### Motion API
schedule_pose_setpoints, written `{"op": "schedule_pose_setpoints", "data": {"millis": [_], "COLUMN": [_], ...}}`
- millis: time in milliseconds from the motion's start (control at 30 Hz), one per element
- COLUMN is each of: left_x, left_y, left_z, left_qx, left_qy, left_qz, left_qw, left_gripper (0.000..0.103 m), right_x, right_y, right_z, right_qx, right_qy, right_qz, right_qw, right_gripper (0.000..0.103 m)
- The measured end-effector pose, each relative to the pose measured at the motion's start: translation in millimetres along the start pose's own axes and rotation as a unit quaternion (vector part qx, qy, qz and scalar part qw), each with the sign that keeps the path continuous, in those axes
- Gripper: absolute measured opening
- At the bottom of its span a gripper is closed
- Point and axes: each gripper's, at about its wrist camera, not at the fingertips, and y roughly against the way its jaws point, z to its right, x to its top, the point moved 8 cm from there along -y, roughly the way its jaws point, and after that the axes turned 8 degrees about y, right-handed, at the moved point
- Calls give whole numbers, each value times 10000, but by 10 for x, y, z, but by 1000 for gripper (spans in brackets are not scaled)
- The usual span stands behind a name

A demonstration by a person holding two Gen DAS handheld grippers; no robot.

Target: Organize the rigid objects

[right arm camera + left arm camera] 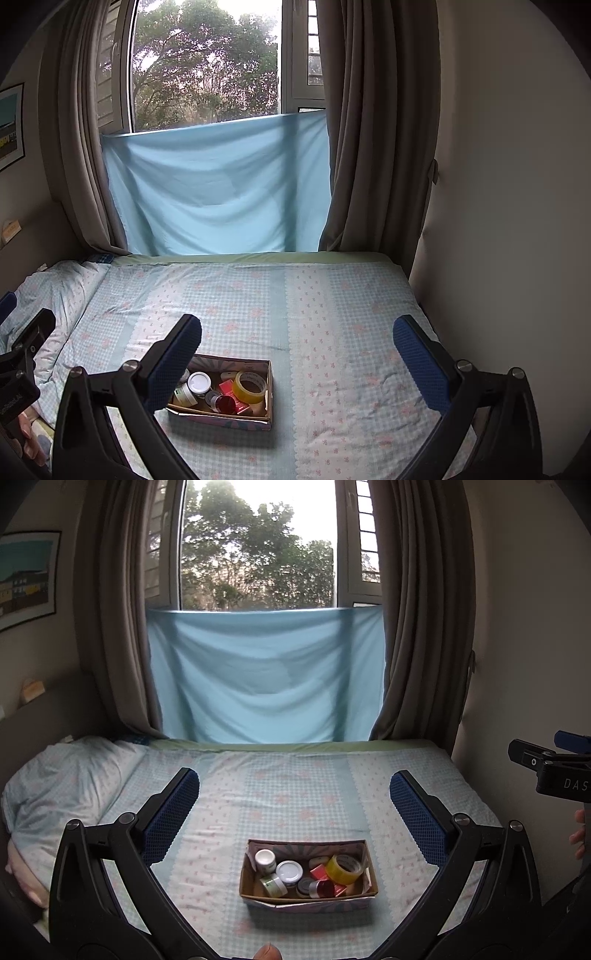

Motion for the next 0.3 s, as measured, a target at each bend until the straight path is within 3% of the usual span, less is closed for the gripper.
{"op": "schedule_pose_setpoints", "data": {"millis": [300], "left_x": [-38], "left_y": [-132], "left_z": [-91], "left_qx": [56], "left_qy": [78], "left_qz": [-83], "left_qw": [9999], "left_gripper": [103], "right_x": [3], "right_y": [-89], "right_z": [-34], "right_qx": [-57], "right_qy": [-17], "right_qz": [-55], "right_qw": [10000], "right_gripper": [103]}}
